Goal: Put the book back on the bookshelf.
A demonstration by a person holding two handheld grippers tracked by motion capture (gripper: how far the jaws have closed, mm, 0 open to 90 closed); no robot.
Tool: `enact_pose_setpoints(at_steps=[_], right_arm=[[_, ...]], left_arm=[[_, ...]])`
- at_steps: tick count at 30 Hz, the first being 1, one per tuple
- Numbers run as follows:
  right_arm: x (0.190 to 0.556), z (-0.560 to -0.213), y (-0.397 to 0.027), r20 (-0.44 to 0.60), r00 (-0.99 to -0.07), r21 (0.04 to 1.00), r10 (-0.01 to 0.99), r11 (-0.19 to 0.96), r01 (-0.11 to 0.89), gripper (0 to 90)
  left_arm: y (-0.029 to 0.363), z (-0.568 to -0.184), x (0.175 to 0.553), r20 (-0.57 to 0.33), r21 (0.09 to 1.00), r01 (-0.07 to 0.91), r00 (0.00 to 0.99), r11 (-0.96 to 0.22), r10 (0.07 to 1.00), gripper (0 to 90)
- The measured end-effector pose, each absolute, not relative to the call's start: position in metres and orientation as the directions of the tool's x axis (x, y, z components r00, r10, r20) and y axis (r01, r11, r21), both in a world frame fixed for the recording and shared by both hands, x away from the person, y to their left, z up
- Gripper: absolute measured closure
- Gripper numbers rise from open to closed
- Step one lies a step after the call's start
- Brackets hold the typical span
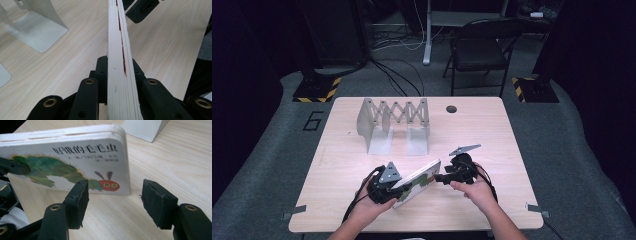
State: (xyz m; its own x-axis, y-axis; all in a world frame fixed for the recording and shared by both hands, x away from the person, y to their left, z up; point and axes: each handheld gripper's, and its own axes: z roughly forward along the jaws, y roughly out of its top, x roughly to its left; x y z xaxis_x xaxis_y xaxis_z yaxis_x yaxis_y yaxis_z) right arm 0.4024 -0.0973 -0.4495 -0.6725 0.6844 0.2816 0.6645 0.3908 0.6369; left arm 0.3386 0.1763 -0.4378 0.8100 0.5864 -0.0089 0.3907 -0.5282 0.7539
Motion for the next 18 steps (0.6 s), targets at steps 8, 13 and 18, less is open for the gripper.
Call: enact_pose_setpoints(at_steps=[8, 13, 18], right_arm=[[0.404, -0.450, -0.097, 0.289, -0.661, 0.633, 0.692, 0.380, 0.675, 38.2], [0.405, -0.451, -0.098, 0.292, -0.661, 0.629, 0.691, 0.382, 0.677, 37.8], [0.406, -0.452, -0.098, 0.299, -0.653, 0.630, 0.696, 0.370, 0.683, 37.7]], left_arm=[[0.195, -0.434, 0.341, -0.031, 0.774, 0.417, 0.777, -0.476, 0.629, 75.7], [0.208, -0.430, 0.343, -0.030, 0.785, 0.425, 0.752, -0.451, 0.658, 75.7], [0.221, -0.426, 0.345, -0.027, 0.797, 0.431, 0.726, -0.424, 0.687, 75.7]])
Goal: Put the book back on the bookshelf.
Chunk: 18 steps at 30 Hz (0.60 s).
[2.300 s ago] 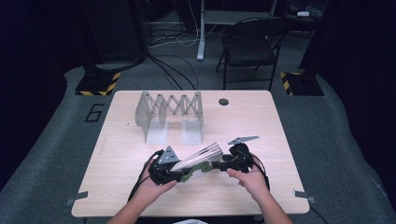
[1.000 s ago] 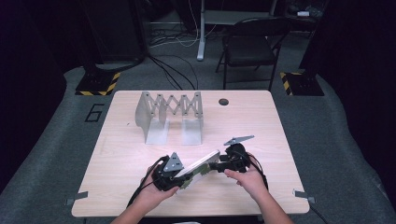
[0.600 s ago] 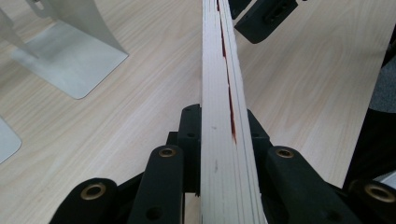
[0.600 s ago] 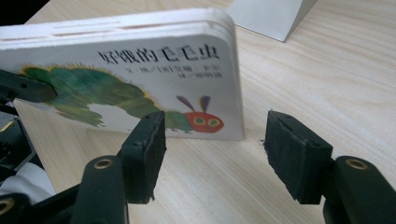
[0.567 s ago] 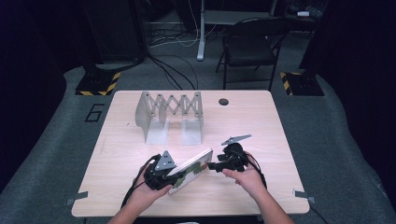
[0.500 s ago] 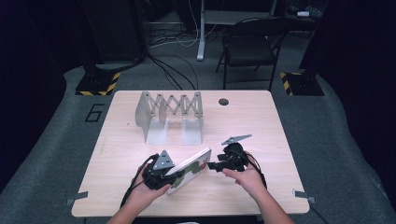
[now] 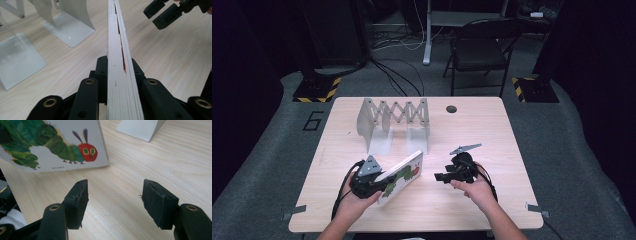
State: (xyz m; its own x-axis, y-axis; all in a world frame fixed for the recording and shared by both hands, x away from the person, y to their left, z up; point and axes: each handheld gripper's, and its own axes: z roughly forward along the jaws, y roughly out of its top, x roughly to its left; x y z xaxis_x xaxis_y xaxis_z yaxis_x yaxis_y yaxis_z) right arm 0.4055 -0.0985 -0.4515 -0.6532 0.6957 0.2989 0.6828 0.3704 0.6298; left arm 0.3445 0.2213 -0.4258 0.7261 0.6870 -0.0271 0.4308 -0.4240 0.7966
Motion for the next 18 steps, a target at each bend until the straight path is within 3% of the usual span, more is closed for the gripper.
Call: enact_pose_setpoints(at_steps=[18], right_arm=[[0.407, -0.452, -0.099, 0.297, -0.653, 0.629, 0.697, 0.371, 0.683, 37.5]], left_arm=[[0.257, -0.425, 0.355, -0.012, 0.814, 0.457, 0.629, -0.357, 0.777, 75.7]])
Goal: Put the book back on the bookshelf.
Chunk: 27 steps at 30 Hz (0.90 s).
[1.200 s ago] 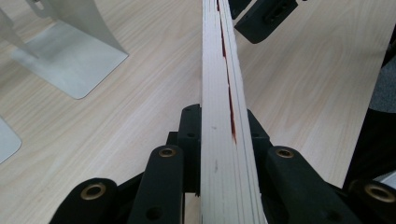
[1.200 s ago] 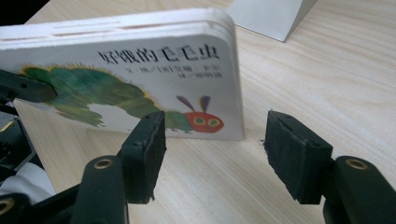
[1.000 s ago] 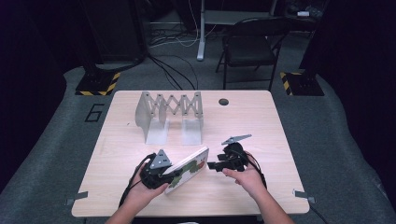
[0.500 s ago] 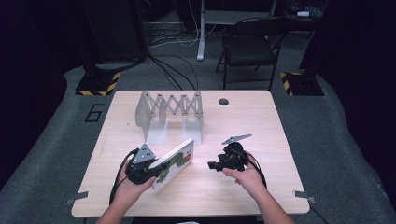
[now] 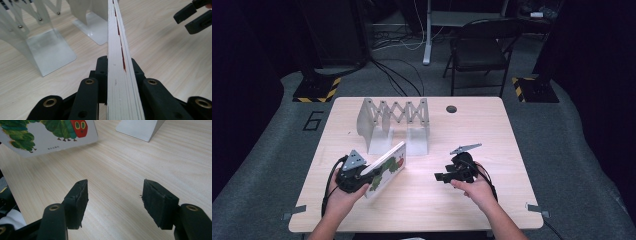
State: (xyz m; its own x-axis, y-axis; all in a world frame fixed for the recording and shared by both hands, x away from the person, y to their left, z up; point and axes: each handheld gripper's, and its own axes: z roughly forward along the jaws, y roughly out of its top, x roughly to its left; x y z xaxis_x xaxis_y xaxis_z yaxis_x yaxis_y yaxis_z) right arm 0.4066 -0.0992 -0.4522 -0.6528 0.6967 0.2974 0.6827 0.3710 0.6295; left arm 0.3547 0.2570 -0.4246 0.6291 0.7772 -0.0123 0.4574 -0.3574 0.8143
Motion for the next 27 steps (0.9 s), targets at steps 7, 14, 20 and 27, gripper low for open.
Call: enact_pose_setpoints(at_steps=[7, 14, 20, 27], right_arm=[[0.407, -0.452, -0.099, 0.298, -0.653, 0.628, 0.696, 0.373, 0.683, 37.5], [0.408, -0.453, -0.099, 0.296, -0.651, 0.627, 0.699, 0.372, 0.685, 37.5], [0.408, -0.454, -0.099, 0.288, -0.657, 0.627, 0.697, 0.381, 0.680, 37.4], [0.408, -0.455, -0.099, 0.289, -0.654, 0.624, 0.699, 0.381, 0.682, 37.4]], left_arm=[[0.266, -0.427, 0.358, 0.008, 0.804, 0.473, 0.596, -0.359, 0.803, 75.7], [0.274, -0.427, 0.361, -0.009, 0.827, 0.475, 0.546, -0.301, 0.838, 75.7], [0.280, -0.431, 0.365, -0.011, 0.831, 0.487, 0.498, -0.269, 0.867, 75.7], [0.289, -0.431, 0.367, -0.019, 0.834, 0.494, 0.472, -0.247, 0.881, 75.7]])
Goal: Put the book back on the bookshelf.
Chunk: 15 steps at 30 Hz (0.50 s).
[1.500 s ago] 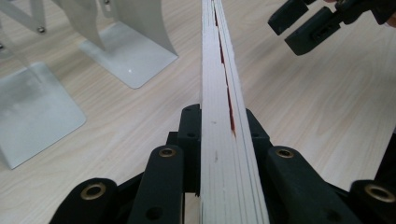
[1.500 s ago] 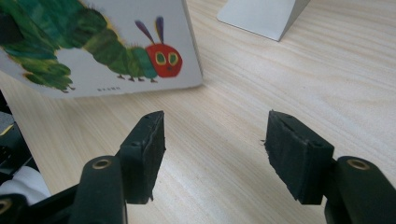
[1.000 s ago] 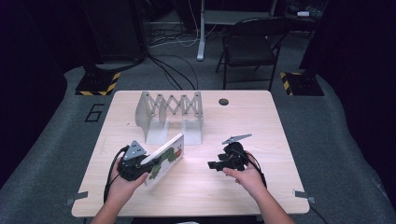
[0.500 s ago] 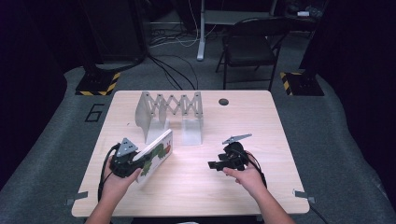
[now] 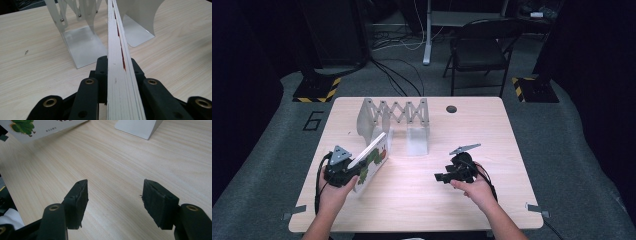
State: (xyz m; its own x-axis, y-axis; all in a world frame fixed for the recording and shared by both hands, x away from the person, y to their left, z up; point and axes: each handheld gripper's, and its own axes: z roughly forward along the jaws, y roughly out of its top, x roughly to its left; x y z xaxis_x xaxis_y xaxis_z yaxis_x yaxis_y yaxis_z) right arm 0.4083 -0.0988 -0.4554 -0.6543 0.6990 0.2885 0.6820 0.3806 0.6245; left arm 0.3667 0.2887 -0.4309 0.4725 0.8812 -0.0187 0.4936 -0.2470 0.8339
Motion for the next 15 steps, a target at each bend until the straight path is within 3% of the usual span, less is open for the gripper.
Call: enact_pose_setpoints(at_steps=[15], right_arm=[[0.408, -0.457, -0.098, 0.286, -0.655, 0.617, 0.700, 0.388, 0.684, 37.4]], left_arm=[[0.301, -0.432, 0.367, -0.022, 0.852, 0.488, 0.396, -0.190, 0.918, 75.6]])
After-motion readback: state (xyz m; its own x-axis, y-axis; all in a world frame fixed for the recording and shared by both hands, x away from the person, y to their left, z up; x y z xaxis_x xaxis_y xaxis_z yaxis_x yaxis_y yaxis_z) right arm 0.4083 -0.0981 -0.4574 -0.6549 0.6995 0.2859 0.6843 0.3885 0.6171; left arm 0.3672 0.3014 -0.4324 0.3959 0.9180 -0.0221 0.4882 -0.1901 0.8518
